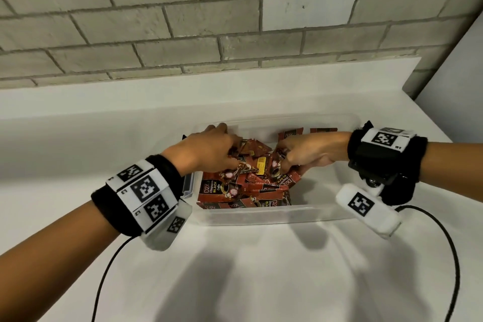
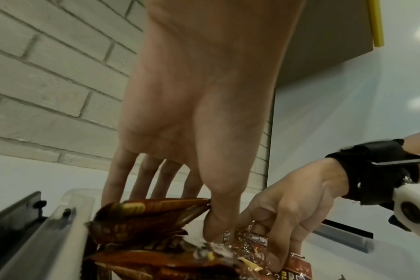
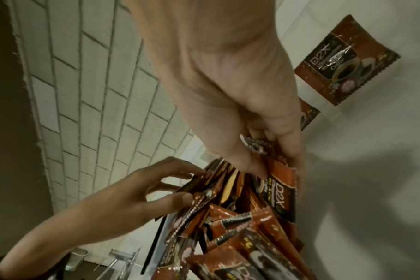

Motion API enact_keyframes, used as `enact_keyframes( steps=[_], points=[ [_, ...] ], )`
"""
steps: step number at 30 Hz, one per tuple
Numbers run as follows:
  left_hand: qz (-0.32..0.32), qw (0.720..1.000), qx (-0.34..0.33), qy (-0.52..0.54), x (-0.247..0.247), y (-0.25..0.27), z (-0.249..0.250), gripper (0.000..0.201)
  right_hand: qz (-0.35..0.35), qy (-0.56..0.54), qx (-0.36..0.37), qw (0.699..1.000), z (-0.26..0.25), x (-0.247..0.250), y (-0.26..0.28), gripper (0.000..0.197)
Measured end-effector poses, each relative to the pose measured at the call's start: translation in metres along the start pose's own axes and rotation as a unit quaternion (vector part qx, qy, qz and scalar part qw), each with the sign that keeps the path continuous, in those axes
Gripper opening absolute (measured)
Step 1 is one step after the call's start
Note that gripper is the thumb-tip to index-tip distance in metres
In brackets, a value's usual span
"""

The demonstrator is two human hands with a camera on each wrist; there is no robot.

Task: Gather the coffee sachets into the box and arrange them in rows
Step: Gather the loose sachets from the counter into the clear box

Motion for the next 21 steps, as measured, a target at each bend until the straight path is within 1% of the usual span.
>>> enact_keyframes(
  steps=[1,2,3,4,5,6,7,10,12,14,17,19,21],
  points=[
    [-0.009,1.0,-0.006,0.019,-0.001,0.001,0.0,0.05,0.004,-0.001,0.001,1.0,0.001,0.002,0.001,0.032],
    [-0.028,0.999,-0.008,0.039,-0.004,0.001,0.0,0.059,0.007,-0.001,0.001,1.0,0.002,0.004,0.001,0.029],
    [-0.051,0.997,-0.006,0.056,-0.007,0.003,0.0,0.075,0.01,-0.001,0.001,1.0,0.003,0.006,0.002,0.027],
    [-0.072,0.996,0.001,0.059,-0.01,0.004,0.0,0.091,0.013,-0.001,0.002,1.0,0.004,0.008,0.003,0.03],
    [-0.085,0.995,0.008,0.043,-0.013,0.006,0.0,0.101,0.016,-0.002,0.001,1.0,0.005,0.009,0.005,0.035],
    [-0.089,0.996,0.014,0.02,-0.014,0.007,0.0,0.103,0.017,-0.003,0.0,1.0,0.006,0.011,0.006,0.037],
    [-0.089,0.996,0.017,0.011,-0.013,0.007,-0.001,0.098,0.017,-0.005,0.002,1.0,0.007,0.013,0.008,0.036],
    [-0.07,0.995,0.009,0.071,-0.005,0.008,-0.004,0.062,0.015,0.0,0.005,1.0,0.009,0.018,0.018,0.034],
    [-0.042,0.996,-0.002,0.084,0.004,0.011,-0.008,0.047,0.03,-0.007,0.007,0.999,0.011,0.023,0.023,0.038],
    [0.008,0.995,-0.017,0.094,0.014,0.015,-0.013,0.04,0.043,-0.023,0.017,0.999,0.012,0.028,0.028,0.04],
    [0.085,0.987,-0.026,0.13,0.024,0.022,-0.022,0.038,0.056,-0.069,0.058,0.994,0.007,0.034,0.042,0.037],
    [0.145,0.976,-0.022,0.163,0.031,0.031,-0.025,0.038,0.054,-0.122,0.101,0.986,0.0,0.036,0.055,0.031],
    [0.209,0.955,-0.013,0.211,0.04,0.046,-0.025,0.037,0.042,-0.183,0.147,0.971,-0.008,0.035,0.068,0.026]
  ],
)
Point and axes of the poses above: each hand's wrist, its own y-axis away from the middle knuckle, its own x-axis out of the back of the hand, z = x × y, the point moved 4 cm from there along -y, towards the middle knuckle, and after that the axes turned 9 degrees about y, right-handed, at the moved point
